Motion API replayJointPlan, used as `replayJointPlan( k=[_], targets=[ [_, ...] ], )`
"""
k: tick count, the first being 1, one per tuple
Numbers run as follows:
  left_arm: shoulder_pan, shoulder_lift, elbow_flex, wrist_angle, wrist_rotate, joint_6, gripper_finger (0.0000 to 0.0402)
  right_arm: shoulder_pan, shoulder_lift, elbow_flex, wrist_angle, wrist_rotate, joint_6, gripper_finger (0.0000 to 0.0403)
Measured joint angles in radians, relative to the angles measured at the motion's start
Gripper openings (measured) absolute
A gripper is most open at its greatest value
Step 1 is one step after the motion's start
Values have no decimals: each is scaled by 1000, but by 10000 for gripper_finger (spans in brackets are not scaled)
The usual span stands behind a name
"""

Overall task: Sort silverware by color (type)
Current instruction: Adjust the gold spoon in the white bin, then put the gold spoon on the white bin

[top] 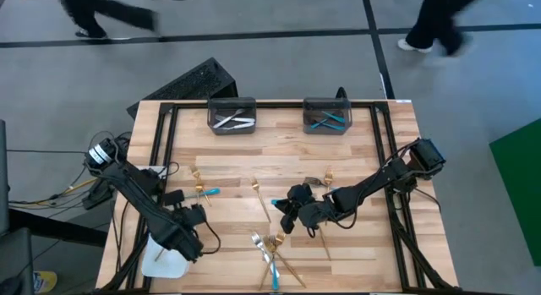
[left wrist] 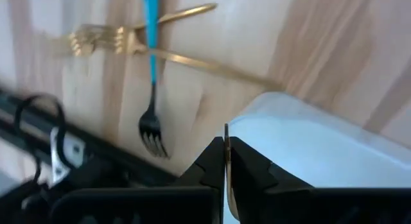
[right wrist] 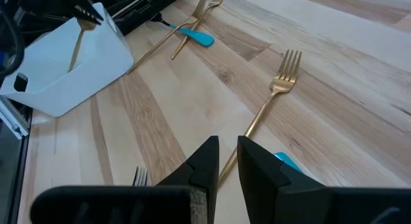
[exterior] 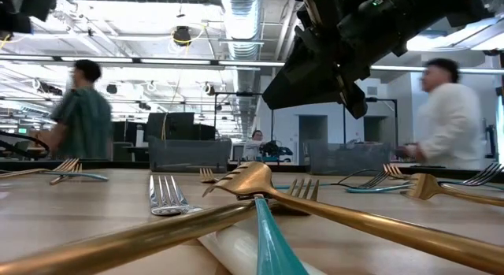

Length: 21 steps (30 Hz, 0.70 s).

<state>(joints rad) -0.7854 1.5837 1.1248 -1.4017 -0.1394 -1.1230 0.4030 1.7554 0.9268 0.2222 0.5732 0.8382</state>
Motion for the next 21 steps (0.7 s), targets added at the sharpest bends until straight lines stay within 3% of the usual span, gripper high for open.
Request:
replayJointPlan(
  k=[8,13,21],
  targets=[
    [-54,0,0,-58,-47,-101,27,0,0,0,6,1,-1,82],
    [-48,0,0,-60,-198,-89,73,0,0,0,6,1,0,82],
    [4,0,0,-124,-262,-52,148,1,0,0,-8,18,25,82]
  ],
)
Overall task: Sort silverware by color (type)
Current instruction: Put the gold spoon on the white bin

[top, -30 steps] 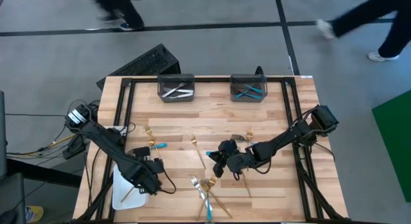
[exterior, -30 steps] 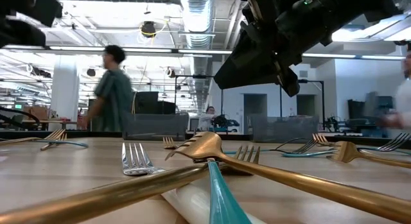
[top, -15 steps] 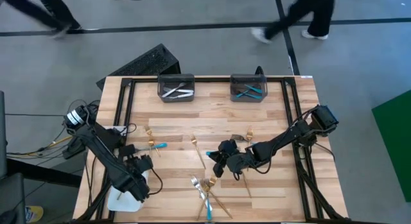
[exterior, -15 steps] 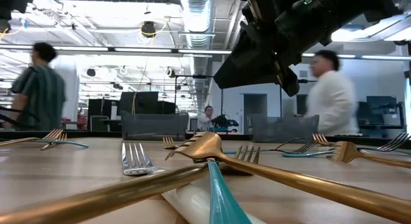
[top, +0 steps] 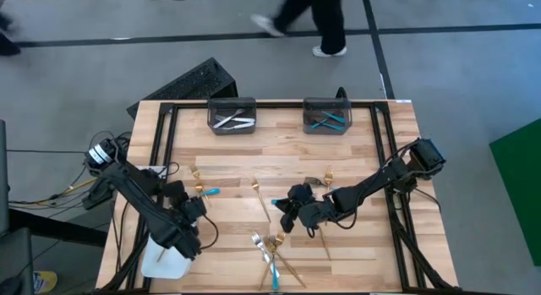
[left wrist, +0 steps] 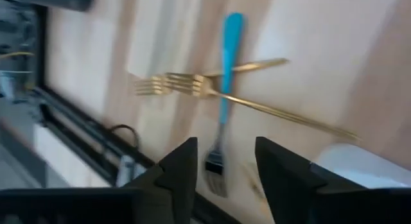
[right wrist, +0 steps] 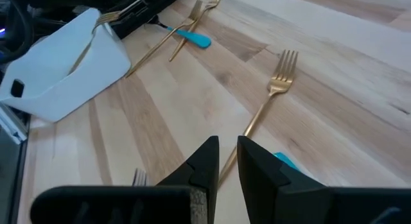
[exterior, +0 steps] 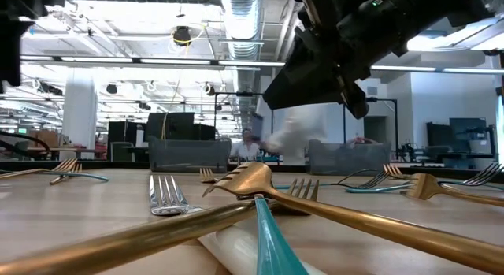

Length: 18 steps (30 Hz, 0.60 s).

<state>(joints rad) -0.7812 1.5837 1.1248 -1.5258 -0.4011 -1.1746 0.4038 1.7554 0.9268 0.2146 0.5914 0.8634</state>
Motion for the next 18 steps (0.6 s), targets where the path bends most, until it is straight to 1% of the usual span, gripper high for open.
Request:
replayJointPlan(
  k=[3,6,9,11,13,15,18],
  targets=[
    [32,0,0,-17,-55,10,158,-15,0,0,11,33,9,82],
    [70,0,0,-12,-124,65,159,-69,1,27,4,6,-5,82],
    [105,-5,-8,23,-200,135,153,-121,55,85,-6,-18,-34,82],
    [124,-24,-28,60,-223,176,147,-138,104,139,-68,-44,-49,82],
    [138,-60,-60,129,-228,210,140,-148,160,215,-111,-73,-50,82],
    [152,-105,-102,191,-227,246,134,-151,216,288,-227,-69,-53,82],
    [163,-196,-171,275,-227,259,128,-154,303,413,-365,-67,-53,82]
  ],
)
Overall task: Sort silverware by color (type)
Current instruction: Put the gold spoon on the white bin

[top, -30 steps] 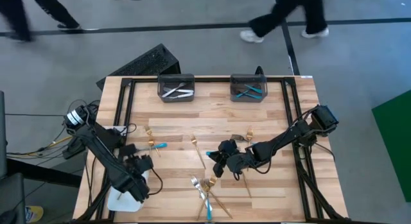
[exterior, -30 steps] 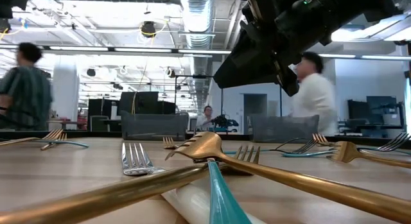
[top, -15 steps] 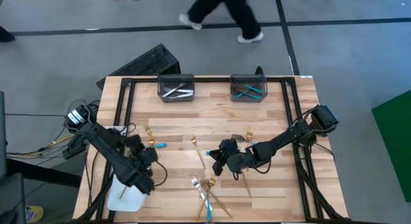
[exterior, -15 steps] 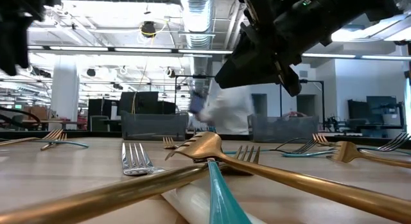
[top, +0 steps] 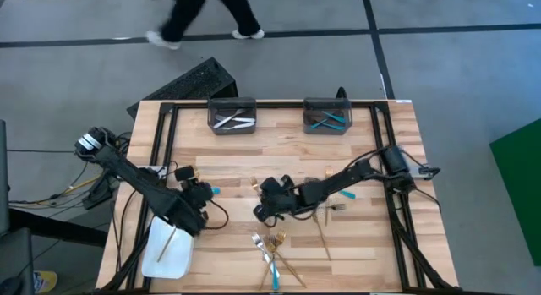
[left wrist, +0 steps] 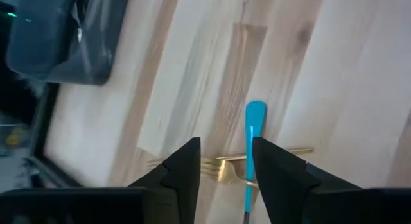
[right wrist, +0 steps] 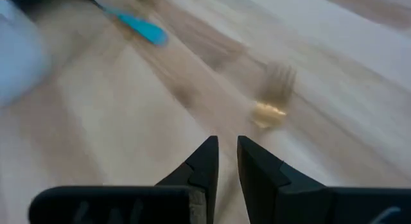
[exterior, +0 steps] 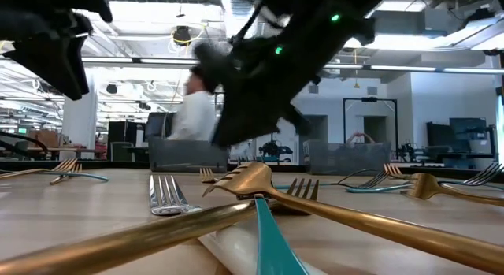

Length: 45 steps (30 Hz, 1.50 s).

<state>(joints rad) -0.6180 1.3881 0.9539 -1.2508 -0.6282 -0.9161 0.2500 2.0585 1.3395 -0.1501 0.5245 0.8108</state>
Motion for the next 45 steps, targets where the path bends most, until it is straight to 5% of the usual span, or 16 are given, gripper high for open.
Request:
replayJointPlan(
  k=[8,19,24,33,39,45],
  targets=[
    [19,-257,-203,358,-13,105,123,-13,121,221,-268,23,0,111],
    [86,-388,-404,749,-22,268,123,-51,193,244,-235,-83,0,178],
    [128,-383,-439,820,-2,303,123,-55,210,244,-256,-87,0,148],
    [157,-382,-439,880,3,354,124,-57,199,242,-291,-88,-38,20],
    [157,-382,-439,940,3,368,124,-37,160,236,-330,-42,-76,22],
    [157,-374,-439,960,-19,351,124,15,58,210,-435,126,-62,17]
  ],
)
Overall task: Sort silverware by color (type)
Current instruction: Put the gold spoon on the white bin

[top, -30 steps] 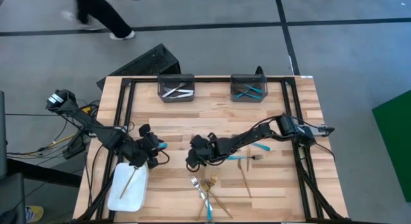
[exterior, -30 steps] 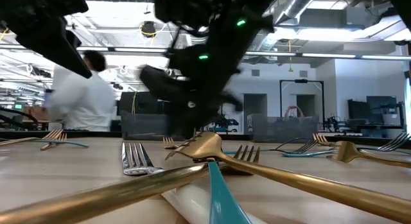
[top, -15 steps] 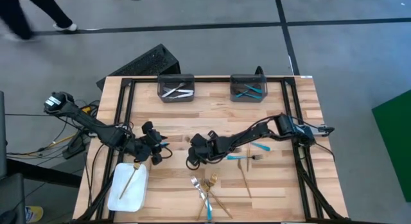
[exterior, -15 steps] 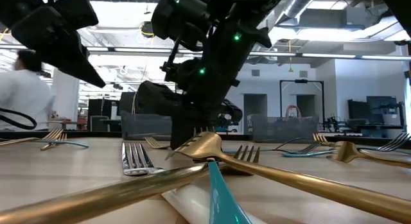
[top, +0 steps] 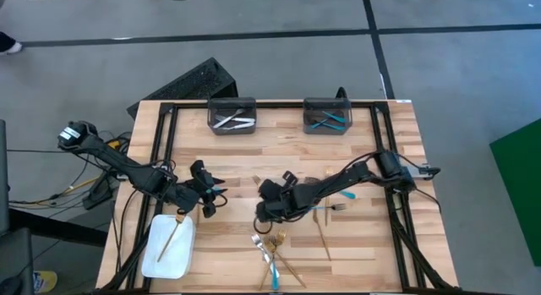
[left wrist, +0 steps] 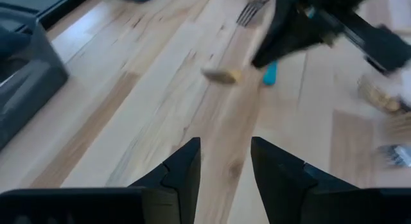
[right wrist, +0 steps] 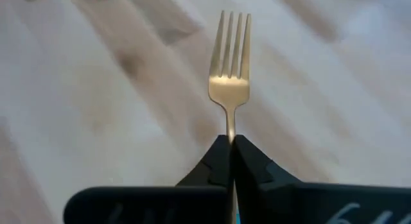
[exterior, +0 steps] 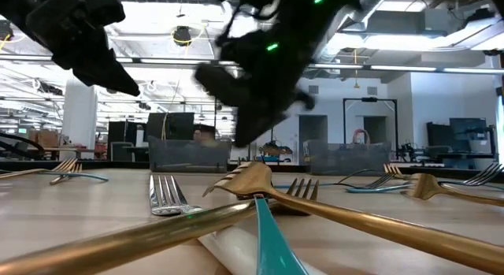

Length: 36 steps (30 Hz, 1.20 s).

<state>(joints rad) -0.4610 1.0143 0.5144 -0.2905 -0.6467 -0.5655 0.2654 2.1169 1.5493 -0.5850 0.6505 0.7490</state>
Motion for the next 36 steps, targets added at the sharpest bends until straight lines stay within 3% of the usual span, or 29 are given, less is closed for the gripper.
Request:
replayJointPlan(
  k=[5,9,16,20,26,31,36],
  targets=[
    [-1,20,0,47,-6,25,124,21,-117,-147,144,62,8,16],
    [-2,59,1,106,6,78,124,26,-214,-343,445,50,-18,16],
    [4,181,0,298,60,214,124,29,-265,-669,1125,-135,-165,16],
    [19,255,0,429,68,287,124,35,-256,-753,1347,-211,-214,16],
    [67,323,0,582,169,386,124,74,-252,-793,1560,-330,-387,16],
    [110,331,0,714,365,477,124,107,-250,-795,1627,-411,-481,21],
    [146,330,0,872,547,567,124,115,-251,-795,1631,-418,-494,18]
  ],
)
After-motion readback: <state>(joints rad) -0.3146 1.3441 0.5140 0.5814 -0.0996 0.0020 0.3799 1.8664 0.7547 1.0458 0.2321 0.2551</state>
